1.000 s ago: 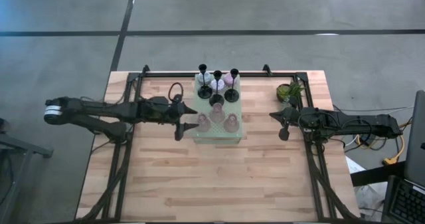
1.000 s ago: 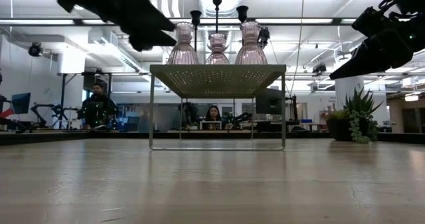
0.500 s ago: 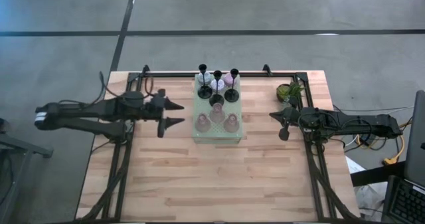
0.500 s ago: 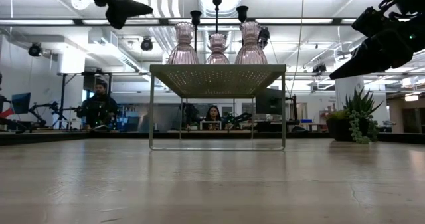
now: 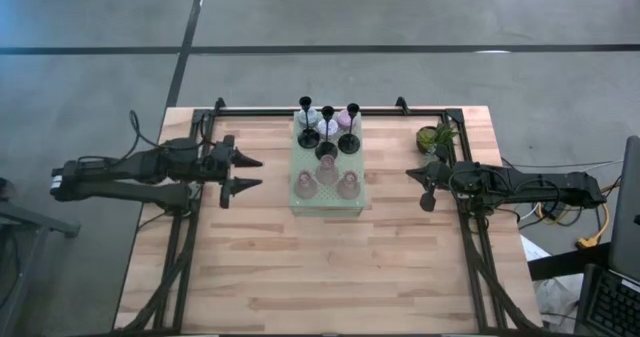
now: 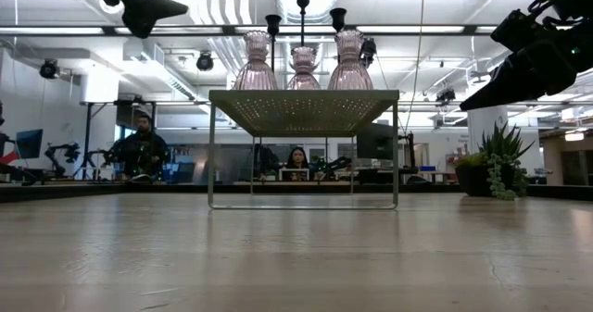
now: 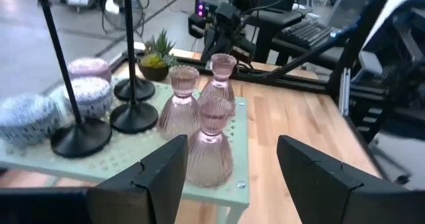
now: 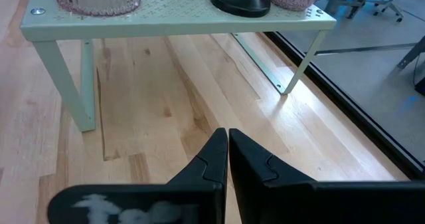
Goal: Pick & Place candle stick holders
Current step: Return to home position
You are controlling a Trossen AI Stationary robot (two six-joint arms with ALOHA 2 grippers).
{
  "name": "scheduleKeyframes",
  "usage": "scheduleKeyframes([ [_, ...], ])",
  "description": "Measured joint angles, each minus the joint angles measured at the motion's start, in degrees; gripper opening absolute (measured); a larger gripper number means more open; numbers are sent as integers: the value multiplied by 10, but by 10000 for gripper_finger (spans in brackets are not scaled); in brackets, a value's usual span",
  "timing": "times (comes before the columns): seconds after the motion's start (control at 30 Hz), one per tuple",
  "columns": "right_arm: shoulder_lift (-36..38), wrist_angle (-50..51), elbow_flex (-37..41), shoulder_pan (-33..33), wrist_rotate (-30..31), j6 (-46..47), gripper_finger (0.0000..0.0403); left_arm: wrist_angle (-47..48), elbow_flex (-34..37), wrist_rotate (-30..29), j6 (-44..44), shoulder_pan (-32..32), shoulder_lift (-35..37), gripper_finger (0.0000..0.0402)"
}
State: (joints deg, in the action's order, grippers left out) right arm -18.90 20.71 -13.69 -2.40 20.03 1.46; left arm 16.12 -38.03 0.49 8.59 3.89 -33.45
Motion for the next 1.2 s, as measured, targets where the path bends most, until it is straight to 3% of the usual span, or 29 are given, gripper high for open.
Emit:
scheduleKeyframes([
  [0.2, 0, 0, 0, 0, 0, 0, 9, -31, 57, 1, -31, 0, 41, 236],
  [0.63, 0, 0, 0, 0, 0, 0, 9, -205, 276, 9, -84, -1, 182, 236],
  [1.0, 0, 0, 0, 0, 0, 0, 9, -175, 373, 66, -151, -9, 330, 236],
  [1.2, 0, 0, 0, 0, 0, 0, 9, -161, 373, 12, -169, -18, 334, 236],
])
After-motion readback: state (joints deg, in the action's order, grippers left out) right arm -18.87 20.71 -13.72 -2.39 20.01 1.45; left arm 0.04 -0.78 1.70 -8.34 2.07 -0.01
